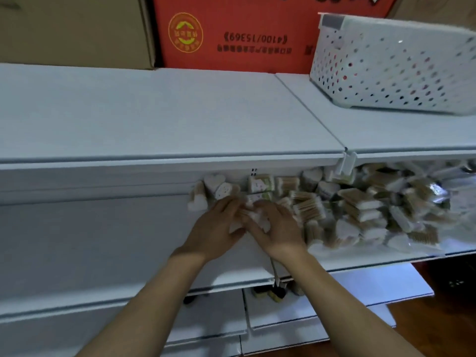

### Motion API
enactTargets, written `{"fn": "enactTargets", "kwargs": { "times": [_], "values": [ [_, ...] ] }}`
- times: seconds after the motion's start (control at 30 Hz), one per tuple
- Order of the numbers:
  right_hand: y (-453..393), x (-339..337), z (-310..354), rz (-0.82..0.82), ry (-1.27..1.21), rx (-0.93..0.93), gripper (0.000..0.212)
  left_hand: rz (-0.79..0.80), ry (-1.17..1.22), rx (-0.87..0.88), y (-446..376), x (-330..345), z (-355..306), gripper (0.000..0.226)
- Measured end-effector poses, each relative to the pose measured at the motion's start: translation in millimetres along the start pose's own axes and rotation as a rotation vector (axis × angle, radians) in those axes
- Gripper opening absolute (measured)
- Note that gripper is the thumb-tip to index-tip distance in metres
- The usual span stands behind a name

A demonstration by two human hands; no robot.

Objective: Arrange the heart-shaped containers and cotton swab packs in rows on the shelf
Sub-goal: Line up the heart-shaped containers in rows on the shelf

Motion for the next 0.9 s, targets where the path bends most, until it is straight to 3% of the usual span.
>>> {"fn": "enactTargets", "kwargs": {
  "times": [0.13, 0.2, 0.33, 0.6, 0.73, 0.83, 0.9],
  "values": [
    [-13, 4, 5, 0.074, -0.136, -0.031, 0.045, -0.044, -0.074, -0.12, 17, -21, 22, 0.057],
    [-27, 11, 3, 0.031, 0.029, -0.125, 0.037, -0.105, -0.012, -0.244, 28, -35, 40, 0.049],
    [-34, 71, 2, 0.206, 0.301, -0.294, 0.045, -0.193, 0.066, -0.418, 49, -59, 65, 0.03],
    [-26, 93, 7, 0.277, 0.368, -0.411, 0.05, -0.266, 0.155, -0.619, 71, -84, 87, 0.031],
    [-18, 73, 23, 0.3, 0.094, -0.321, 0.033, -0.301, 0.236, -0.683, 76, -82, 89, 0.027],
    [-23, 57, 31, 0.326, -0.221, -0.033, 0.037, -0.31, 0.328, -0.707, 77, -82, 89, 0.031],
    [-18, 57, 41, 0.418, -0.568, 0.204, 0.037, -0.341, 0.439, -0.713, 78, -85, 87, 0.036]
  ]
}}
Point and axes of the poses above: each hand's wrist, its own y-axis away from the middle knuckle, its own x-axis out of the palm, z = x × y, the point moved 10 cm from there along -y, towards the middle knuckle, and after that the axes turned 10 degrees about -z, right-handed, at the moved point
